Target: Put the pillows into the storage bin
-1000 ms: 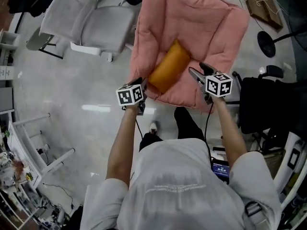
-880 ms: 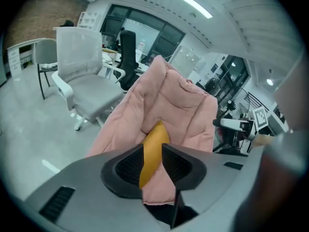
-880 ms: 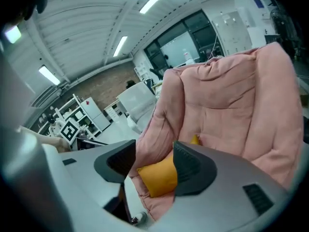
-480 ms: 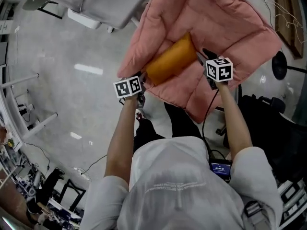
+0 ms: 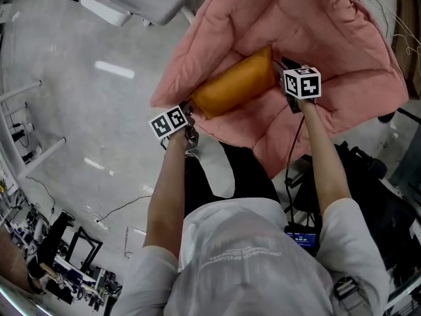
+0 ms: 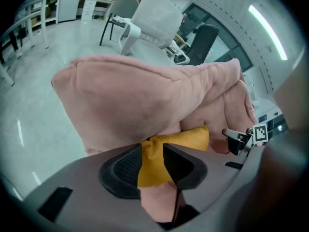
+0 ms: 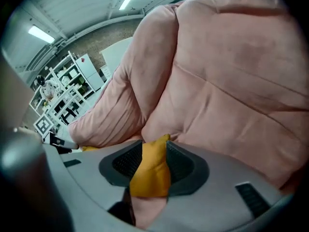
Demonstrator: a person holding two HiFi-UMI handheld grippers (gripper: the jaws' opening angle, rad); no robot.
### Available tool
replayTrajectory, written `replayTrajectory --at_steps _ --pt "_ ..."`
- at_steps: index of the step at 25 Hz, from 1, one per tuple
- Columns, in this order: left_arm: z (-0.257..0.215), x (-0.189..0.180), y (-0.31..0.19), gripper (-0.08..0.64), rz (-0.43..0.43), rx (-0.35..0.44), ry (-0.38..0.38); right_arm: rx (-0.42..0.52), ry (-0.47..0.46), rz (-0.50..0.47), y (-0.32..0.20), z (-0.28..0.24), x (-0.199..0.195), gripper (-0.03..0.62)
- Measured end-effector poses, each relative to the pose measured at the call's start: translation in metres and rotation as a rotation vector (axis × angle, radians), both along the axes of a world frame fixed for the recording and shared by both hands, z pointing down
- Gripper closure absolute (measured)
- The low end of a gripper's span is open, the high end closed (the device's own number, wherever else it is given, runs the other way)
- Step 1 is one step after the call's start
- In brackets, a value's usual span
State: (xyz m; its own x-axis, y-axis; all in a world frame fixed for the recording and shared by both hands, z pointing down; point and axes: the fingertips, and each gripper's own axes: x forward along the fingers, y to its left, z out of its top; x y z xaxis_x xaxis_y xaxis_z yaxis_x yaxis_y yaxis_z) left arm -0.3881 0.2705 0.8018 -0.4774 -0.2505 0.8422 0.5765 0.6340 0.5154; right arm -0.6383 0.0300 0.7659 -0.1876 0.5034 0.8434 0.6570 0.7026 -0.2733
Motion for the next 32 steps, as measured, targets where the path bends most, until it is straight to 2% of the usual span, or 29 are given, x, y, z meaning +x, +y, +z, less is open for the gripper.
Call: replayTrajectory --at_steps 4,7,9,11,15,18,26,29,32 --pt "0.022 0.001 0.0 0.377 -0.125 0.041 -0.004 -0.013 0.069 0.014 0.022 0.027 -0.012 0.373" --pt "0.032 0.002 -0.008 0.377 -0.233 0.044 -0.008 0.015 0.093 0.024 0.021 0.044 -0.017 0.363" --pt "0.036 0.002 -0.013 0.358 -0.275 0.037 -0.015 0.041 0.106 0.02 0.018 0.053 -0.018 0.362" --pt "0.038 -0.002 -0.014 0.349 -0.314 0.046 -0.037 0.06 0.115 0.012 0.02 0.063 -0.017 0.367" --pt "0.043 -0.006 -0.014 0.389 -0.359 0.083 -0.077 0.061 0.113 0.005 0.025 0.079 -0.01 0.438" --pt "0.041 -0.007 -0.012 0.421 -0.334 0.085 -0.071 0.095 0.074 0.02 0.026 0.073 -0.013 0.537" --pt "0.006 0.001 -0.019 0.474 -0.15 0.075 -0.064 0.108 0.059 0.072 0.01 0.034 0.008 0.557" --pt "-0.019 -0.002 -0.02 0.48 -0.084 0.078 -0.114 0.099 0.02 0.121 -0.001 0.002 0.015 0.558" --pt "-0.052 -0.018 -0.015 0.482 -0.012 0.061 -0.205 0.076 -0.038 0.173 -0.013 -0.036 0.016 0.558"
